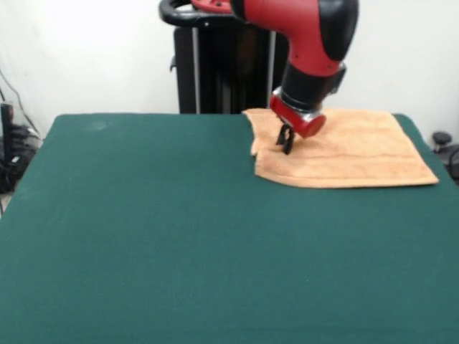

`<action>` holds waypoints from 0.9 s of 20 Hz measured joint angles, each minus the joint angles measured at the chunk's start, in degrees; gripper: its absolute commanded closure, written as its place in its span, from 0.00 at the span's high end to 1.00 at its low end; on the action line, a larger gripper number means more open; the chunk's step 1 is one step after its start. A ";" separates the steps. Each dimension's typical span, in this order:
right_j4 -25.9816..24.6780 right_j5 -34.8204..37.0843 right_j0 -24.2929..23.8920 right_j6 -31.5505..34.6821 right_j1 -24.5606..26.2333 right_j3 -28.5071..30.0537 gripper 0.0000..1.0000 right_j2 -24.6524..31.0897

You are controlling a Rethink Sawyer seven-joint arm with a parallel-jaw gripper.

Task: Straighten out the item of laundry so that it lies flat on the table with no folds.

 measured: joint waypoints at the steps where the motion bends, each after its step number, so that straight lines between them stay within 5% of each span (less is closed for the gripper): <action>1: 0.00 0.00 0.09 0.00 0.27 -0.43 0.00 -0.59; 11: -0.76 -0.02 -0.74 0.00 3.45 -8.78 0.00 -9.20; 18: -5.45 -0.02 -7.14 0.01 3.47 -14.43 0.00 -9.84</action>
